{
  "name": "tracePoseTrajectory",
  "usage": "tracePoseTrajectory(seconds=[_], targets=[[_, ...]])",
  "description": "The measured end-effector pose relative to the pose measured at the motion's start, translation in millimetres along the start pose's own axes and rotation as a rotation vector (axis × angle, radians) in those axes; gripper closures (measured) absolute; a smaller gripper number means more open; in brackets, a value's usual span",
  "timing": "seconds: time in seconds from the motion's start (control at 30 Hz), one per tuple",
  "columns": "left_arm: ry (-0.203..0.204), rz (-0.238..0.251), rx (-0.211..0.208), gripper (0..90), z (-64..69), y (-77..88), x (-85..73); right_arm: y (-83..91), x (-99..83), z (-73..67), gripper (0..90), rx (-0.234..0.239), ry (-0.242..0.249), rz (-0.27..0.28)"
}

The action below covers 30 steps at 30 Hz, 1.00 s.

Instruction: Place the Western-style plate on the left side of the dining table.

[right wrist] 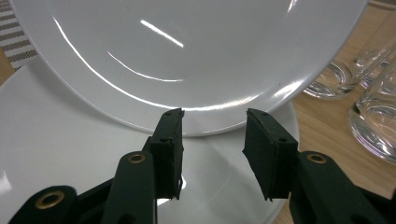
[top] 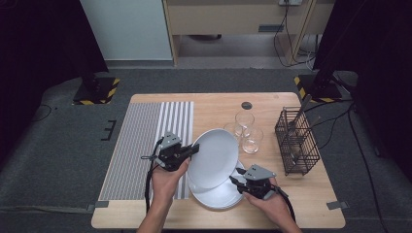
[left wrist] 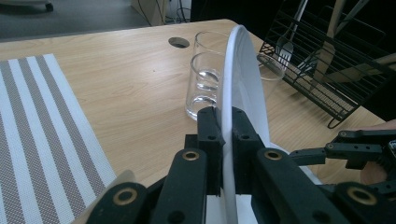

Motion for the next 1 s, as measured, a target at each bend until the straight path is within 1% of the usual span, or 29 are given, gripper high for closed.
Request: tracePoseTrajectory(seconds=[0.07, 0.17, 0.27, 0.3, 0.33, 0.5, 0.73, 0.8, 0.87, 1.0], targets=[[0.001, 0.003, 0.01, 85.4, -3.4, 1.9, -0.3, -0.9, 0.5, -1.0, 56.8, 0.001, 0.002, 0.0], [0.007, 0.005, 0.008, 85.4, -5.0, 3.2, -0.8, -2.1, 0.6, -2.2, 56.7, 0.001, 0.004, -0.001], [0.004, 0.005, 0.016, 85.4, -8.0, 5.7, -0.5, -3.1, 0.2, -4.0, 56.4, 0.002, 0.009, -0.005], [0.001, 0.005, 0.023, 85.4, -10.8, 7.0, -0.1, -2.6, 0.0, -4.5, 56.3, 0.004, 0.01, -0.006], [0.001, 0.005, 0.023, 85.4, -10.8, 7.0, -0.1, -1.9, -0.2, -5.4, 56.3, 0.006, 0.008, -0.006], [0.012, 0.0, 0.029, 85.5, -17.4, 9.9, 0.0, 0.6, 0.1, -6.7, 56.2, 0.004, 0.007, 0.003], [0.039, -0.008, 0.032, 85.5, -25.3, 8.5, 2.6, 3.5, 0.4, -3.6, 56.2, -0.005, -0.004, 0.01], [0.036, -0.009, 0.036, 85.5, -26.4, 8.7, 3.5, 4.7, 0.6, -2.5, 56.2, -0.006, -0.005, 0.013], [0.032, -0.004, 0.053, 85.6, -29.2, 10.3, 6.7, 6.3, 1.0, -1.5, 56.2, -0.008, -0.009, 0.017], [0.036, -0.001, 0.057, 85.6, -30.2, 11.3, 8.6, 8.2, 1.0, 0.5, 56.2, -0.013, -0.018, 0.021]])
Point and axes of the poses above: each handheld gripper's, and its own axes: y roughly backward along the jaws, x roughly out of its top, z roughly to its right, the point moved 9 cm from there along -y, roughly forward along the jaws, and after that the axes turned 2 degrees about x, right-handed, at the moved point
